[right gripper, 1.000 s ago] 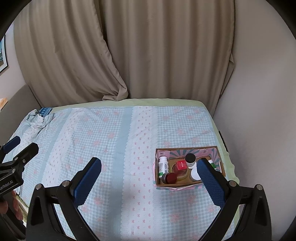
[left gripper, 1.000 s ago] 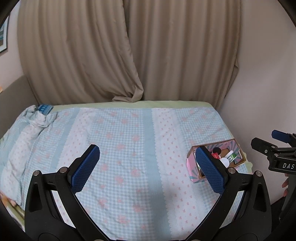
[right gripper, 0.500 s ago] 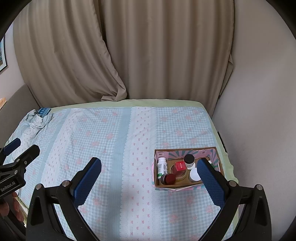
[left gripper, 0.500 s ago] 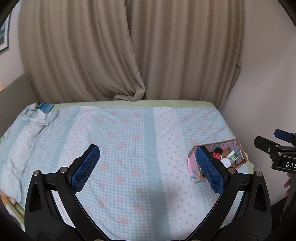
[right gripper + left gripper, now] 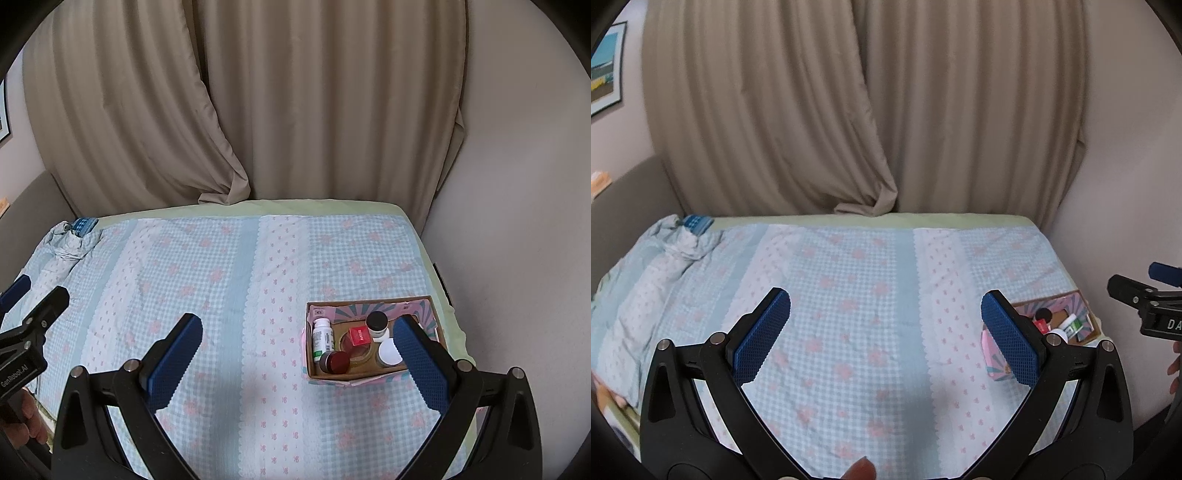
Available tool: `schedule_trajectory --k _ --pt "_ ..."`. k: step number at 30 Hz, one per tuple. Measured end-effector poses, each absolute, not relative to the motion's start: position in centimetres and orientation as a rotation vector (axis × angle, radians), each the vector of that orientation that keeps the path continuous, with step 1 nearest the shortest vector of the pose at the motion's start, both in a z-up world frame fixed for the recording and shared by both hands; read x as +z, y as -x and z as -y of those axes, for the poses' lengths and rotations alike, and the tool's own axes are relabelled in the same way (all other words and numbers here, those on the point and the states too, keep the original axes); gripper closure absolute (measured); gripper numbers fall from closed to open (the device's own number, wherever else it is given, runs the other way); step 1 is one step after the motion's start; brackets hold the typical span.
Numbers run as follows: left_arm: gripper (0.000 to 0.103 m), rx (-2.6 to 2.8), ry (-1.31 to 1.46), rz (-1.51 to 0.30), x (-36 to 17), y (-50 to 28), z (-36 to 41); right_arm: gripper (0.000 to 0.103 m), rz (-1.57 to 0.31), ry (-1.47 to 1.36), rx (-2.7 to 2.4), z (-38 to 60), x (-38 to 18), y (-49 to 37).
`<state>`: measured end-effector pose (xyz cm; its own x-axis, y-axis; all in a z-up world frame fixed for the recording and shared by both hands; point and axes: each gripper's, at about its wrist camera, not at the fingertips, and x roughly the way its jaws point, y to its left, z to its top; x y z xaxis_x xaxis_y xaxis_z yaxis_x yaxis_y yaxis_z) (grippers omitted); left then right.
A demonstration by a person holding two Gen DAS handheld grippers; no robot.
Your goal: Organize rigid objects
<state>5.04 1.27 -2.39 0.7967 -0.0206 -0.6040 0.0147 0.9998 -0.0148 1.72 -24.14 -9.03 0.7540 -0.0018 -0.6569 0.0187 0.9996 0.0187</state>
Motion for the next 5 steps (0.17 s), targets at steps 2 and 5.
schedule_trajectory --k 2,5 --pt "0.0 -0.025 0.014 -0.671 -3.1 -5.6 -1.5 0.0 -0.725 -0.029 -0.012 24.1 -9.2 -2.2" --pt "0.0 -0.036 0.018 -0.699 -4.1 -6.1 -1.8 0.0 -0.749 -0.032 -0.015 23.9 -9.7 -2.9"
